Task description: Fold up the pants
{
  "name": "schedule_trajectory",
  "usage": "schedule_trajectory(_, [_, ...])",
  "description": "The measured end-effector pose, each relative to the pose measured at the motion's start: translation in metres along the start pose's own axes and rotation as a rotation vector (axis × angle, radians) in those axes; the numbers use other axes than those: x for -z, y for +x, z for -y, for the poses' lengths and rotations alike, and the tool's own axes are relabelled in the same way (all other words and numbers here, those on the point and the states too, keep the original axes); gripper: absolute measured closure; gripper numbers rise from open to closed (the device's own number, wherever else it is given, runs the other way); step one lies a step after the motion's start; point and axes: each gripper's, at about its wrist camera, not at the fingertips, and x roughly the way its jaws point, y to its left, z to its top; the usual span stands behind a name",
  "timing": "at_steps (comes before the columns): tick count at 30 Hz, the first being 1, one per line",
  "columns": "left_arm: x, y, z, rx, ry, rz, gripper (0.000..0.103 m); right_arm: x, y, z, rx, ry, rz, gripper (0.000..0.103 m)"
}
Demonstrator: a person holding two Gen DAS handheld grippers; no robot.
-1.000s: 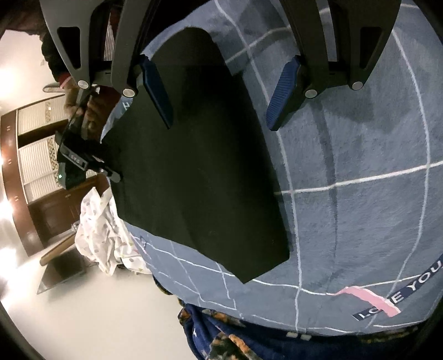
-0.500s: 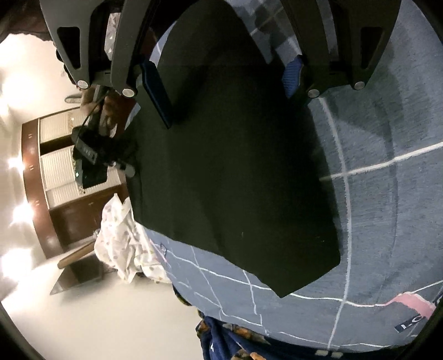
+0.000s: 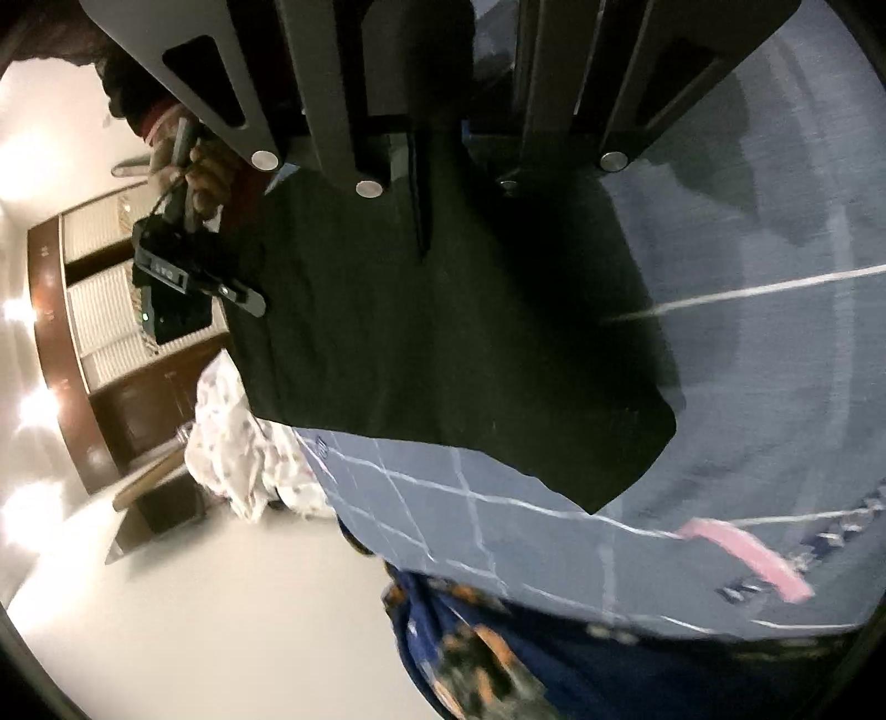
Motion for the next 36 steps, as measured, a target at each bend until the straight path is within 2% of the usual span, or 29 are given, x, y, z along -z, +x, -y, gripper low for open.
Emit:
schedule_trajectory(8, [0.026,-0.099,-0.060,-0.086,-0.109,0.151,0.094,0.029,0.096,-0.044,-0.147,0.023,-0.127,0.081])
schedule_trajectory(11, [0.038,-0.118,-0.075,-0.198,-0.094,0.178,0.094,0.037,0.127,-0.054,-0.144,0.004,-0.175,0.081])
schedule_trajectory(14, [0.049,-0.114,-0.097,-0.212,-0.143,0.145,0.091,0.041,0.145,-0.058,-0.087,-0.028,-0.206,0.081])
schedule_trajectory(18, [0.058,-0.113,-0.100,-0.238,-0.125,0.176,0.081,0.038,0.124,-0.057,-0.006,-0.048,-0.154,0.074])
schedule_trajectory(20, [0.059,-0.111,-0.099,-0.245,-0.115,0.179,0.075,0.035,0.095,-0.054,-0.028,-0.010,-0.071,0.074])
schedule_trajectory(22, [0.060,-0.109,-0.102,-0.254,-0.114,0.166,0.070,0.040,0.065,-0.061,-0.086,0.008,-0.021,0.074])
schedule_trajectory(24, [0.059,-0.107,-0.107,-0.250,-0.135,0.163,0.062,0.049,0.054,-0.071,-0.136,0.016,-0.028,0.075])
schedule_trajectory(25, [0.060,-0.109,-0.111,-0.239,-0.156,0.175,0.059,0.059,0.052,-0.073,-0.166,0.052,-0.059,0.075])
schedule_trajectory(28, [0.064,-0.114,-0.125,-0.209,-0.209,0.202,0.054,0.086,0.060,-0.070,-0.163,0.121,-0.117,0.075])
schedule_trajectory(32, [0.065,-0.116,-0.134,-0.175,-0.247,0.217,0.053,0.098,0.074,-0.045,-0.180,0.227,-0.129,0.075])
schedule_trajectory(36, [0.065,-0.123,-0.126,-0.220,-0.201,0.229,0.053,0.091,0.075,-0.037,-0.183,0.246,-0.104,0.074])
